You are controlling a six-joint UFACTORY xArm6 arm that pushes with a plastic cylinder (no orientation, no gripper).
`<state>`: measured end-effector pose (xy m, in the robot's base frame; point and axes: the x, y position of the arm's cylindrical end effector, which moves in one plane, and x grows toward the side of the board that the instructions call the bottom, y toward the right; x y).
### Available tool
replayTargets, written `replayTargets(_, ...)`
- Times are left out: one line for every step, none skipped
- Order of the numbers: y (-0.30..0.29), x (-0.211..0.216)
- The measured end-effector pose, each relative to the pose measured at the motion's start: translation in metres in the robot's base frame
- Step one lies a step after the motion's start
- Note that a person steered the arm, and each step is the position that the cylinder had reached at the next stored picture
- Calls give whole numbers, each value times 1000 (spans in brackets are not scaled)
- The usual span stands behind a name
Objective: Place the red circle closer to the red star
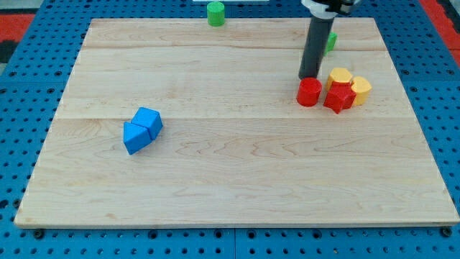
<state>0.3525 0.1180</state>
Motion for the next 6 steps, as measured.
replayTargets(-33, 4)
replayTargets(-32, 37)
replayTargets(-16, 50)
replayTargets(23, 50)
replayTargets(36, 51)
replayTargets(17, 89)
